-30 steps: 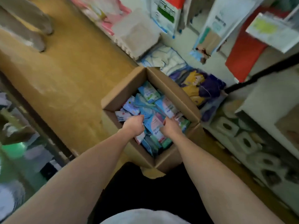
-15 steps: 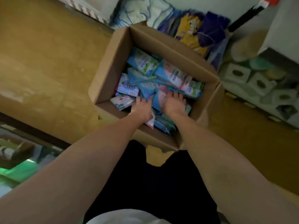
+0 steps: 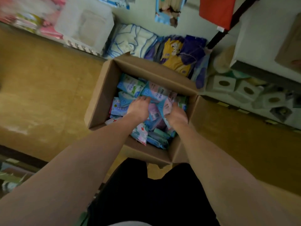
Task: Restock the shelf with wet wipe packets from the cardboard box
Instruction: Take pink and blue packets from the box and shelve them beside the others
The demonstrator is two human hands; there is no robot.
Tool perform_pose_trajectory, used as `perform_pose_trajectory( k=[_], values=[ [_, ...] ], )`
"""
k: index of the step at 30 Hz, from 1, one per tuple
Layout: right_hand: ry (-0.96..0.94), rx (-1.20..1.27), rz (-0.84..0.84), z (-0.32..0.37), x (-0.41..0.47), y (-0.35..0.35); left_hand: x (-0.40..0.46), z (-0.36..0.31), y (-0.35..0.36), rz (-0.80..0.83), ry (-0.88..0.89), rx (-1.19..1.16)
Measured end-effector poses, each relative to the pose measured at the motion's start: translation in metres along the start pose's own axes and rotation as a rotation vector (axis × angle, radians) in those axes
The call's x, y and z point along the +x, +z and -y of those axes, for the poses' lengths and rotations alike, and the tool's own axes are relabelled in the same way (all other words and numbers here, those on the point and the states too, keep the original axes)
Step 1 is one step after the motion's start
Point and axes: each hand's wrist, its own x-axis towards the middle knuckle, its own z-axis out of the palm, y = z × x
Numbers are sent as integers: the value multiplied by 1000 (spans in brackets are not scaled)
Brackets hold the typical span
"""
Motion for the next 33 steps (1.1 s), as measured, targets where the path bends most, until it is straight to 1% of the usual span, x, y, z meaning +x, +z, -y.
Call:
perform_pose_trajectory(
  k=[2, 6, 11, 15, 18, 21, 24, 27, 30, 33],
  values=[
    [32, 64, -8, -3, 6, -2, 20, -13, -7, -26, 53, 51],
    [18, 73, -6, -3, 16, 6, 64, -29, -2, 55, 120, 242],
    [36, 66, 19, -8, 20, 21, 90, -32, 20, 70, 112, 492],
    [26, 69, 23, -11, 19, 23, 97, -33, 20, 89, 44, 456],
    [13, 82, 54, -11, 14, 20, 88, -34, 15, 63, 18, 498],
    [-4, 121, 89, -10, 2, 12, 67, -32, 10, 64, -119, 404],
    [3, 215, 125, -7, -12, -6, 41, -21, -2, 49, -231, 172],
    [-18, 251, 197, -3, -25, -33, 13, -17, -23, 57, -278, -39],
    [-71, 193, 242, 2, -39, -65, -13, -24, -46, 2, -302, -147],
    [-139, 70, 263, 11, -53, -92, -34, -39, -66, -69, -355, -330]
  ],
)
